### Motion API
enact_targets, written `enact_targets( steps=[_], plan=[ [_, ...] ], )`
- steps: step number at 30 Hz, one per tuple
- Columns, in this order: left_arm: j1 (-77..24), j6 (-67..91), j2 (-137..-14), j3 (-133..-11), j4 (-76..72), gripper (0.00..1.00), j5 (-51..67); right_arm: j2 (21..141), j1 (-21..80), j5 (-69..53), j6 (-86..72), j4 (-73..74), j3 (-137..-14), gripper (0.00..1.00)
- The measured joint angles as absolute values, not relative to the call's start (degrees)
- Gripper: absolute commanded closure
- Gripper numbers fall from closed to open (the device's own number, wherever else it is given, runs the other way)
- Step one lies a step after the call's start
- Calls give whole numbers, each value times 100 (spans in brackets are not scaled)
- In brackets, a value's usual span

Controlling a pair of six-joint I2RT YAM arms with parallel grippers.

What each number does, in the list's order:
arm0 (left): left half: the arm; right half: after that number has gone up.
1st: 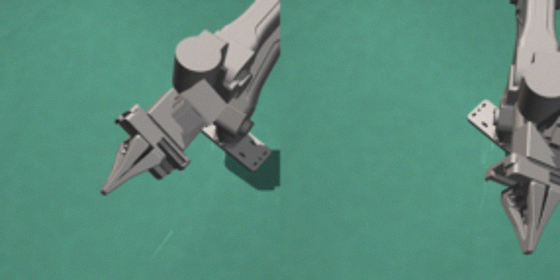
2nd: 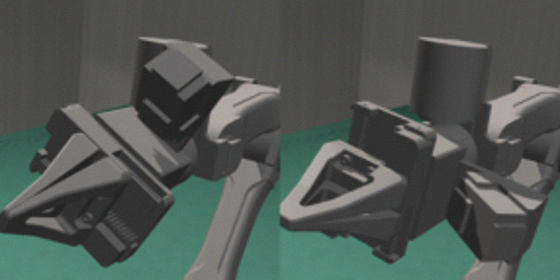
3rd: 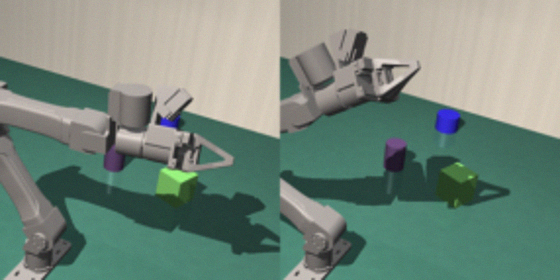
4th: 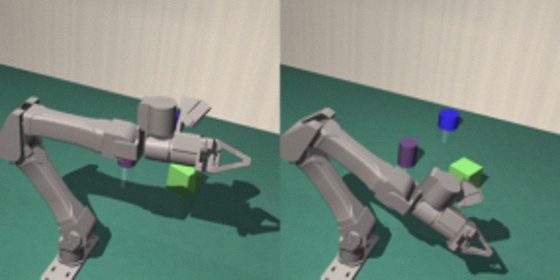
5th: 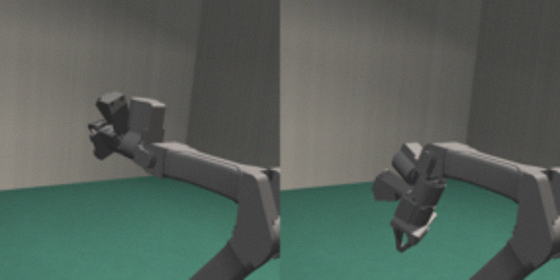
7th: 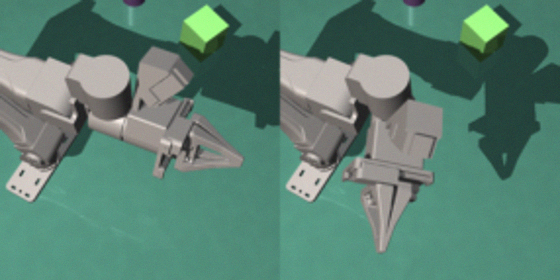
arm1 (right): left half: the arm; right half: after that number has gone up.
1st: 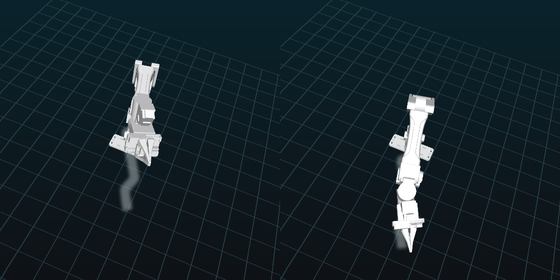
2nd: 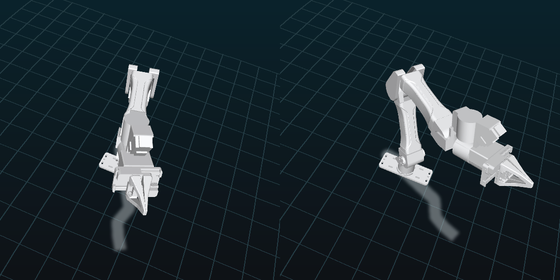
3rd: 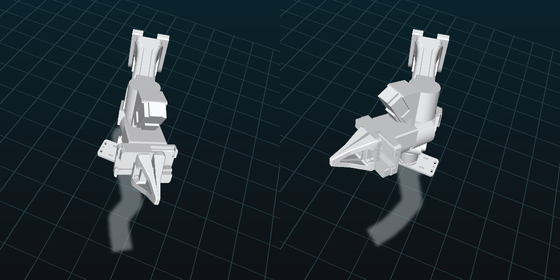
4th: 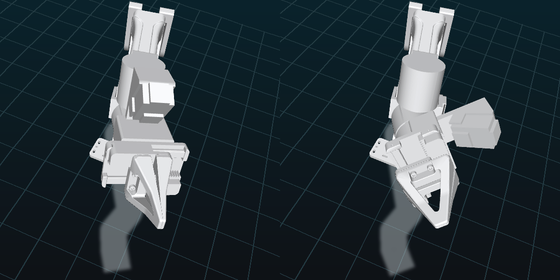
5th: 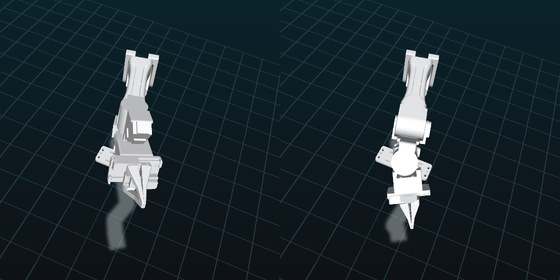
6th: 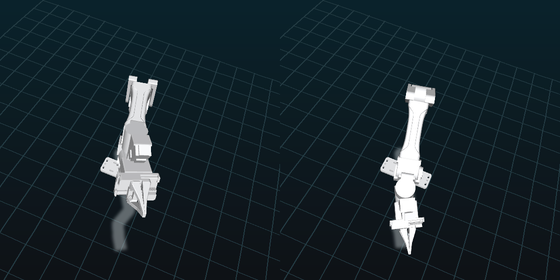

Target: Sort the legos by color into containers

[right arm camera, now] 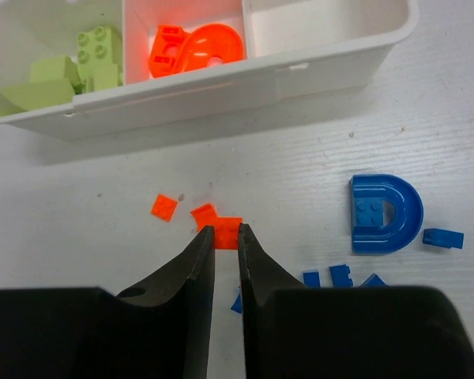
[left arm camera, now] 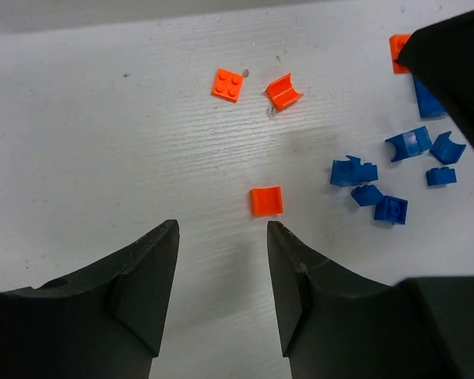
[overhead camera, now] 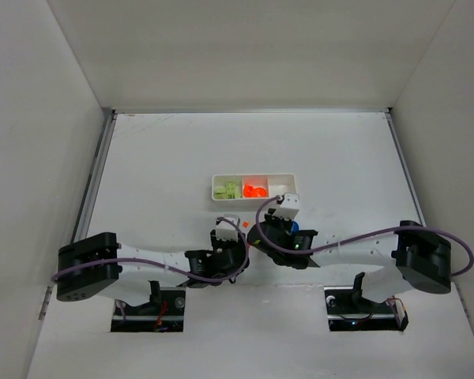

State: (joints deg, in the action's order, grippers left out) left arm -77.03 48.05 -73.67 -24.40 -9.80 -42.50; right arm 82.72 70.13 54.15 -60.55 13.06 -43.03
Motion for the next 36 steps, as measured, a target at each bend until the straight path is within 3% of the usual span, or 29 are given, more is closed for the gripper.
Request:
enact_targets(
  steps=[14,20,25,32,36],
  plan=[
    [-7758,4856,-7660,-2585,-1055,54,-4252,8584,5649,4613,-4217,102,-5068,79],
    [-7754,4853,-7935,-2700,-1109,54,-4252,9120,5402,4281,-3846,-233,-5472,58],
    [-7754,4851,-8230,-2838,-1160,56,-4252,9142,5398,4178,-3765,-349,-5487,55],
    [-7752,4849,-8506,-3009,-1194,57,-4259,8335,5398,4152,-3728,-591,-4797,55],
    [-7752,4834,-8652,-3089,-1227,65,-4335,7749,5408,4156,-3732,-768,-4265,55]
  ],
)
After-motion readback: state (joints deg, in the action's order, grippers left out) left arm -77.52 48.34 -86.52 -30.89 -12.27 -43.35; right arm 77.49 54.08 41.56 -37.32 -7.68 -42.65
